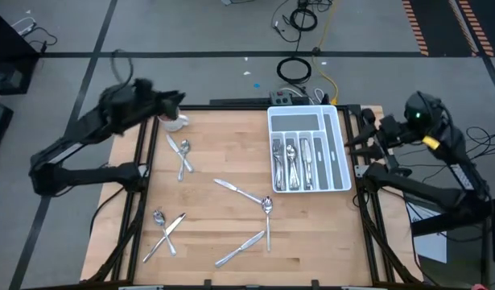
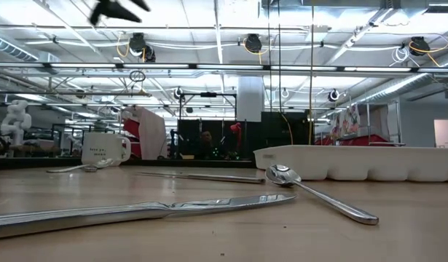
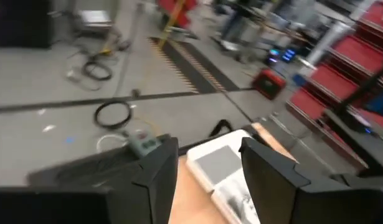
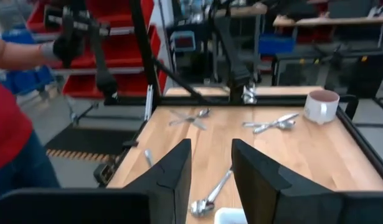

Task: Sort silverware
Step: Put the silver spoon into the silverware tray

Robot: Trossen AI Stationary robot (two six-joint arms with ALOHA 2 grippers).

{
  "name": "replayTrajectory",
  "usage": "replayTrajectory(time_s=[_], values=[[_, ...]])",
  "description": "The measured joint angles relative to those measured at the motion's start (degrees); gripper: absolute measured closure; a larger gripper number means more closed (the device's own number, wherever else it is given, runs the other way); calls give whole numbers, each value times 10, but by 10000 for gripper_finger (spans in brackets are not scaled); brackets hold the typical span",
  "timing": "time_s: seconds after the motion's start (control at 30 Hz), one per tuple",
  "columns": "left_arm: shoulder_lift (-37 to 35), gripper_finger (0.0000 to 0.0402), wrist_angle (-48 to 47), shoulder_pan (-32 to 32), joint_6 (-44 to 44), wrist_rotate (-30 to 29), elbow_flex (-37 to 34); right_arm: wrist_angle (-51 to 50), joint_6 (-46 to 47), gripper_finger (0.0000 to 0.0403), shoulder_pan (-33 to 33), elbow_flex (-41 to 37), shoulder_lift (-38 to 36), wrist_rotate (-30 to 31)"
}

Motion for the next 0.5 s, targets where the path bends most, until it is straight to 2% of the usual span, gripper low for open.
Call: replayTrajectory(time_s=[0.07,0.17,0.27,0.37,0.5], values=[[-41,222,-36,-30,-46,-47,-27,67,44,298,0,-57,-32,0],[-91,222,-82,-60,-136,-80,-84,166,131,298,0,-139,-67,3],[-119,222,-105,-82,-238,-77,-152,244,229,298,0,-201,-83,19],[-128,222,-98,-101,-313,-72,-212,287,289,298,2,-239,-83,18],[-115,222,-71,-117,-341,-45,-267,298,329,298,16,-265,-81,52]])
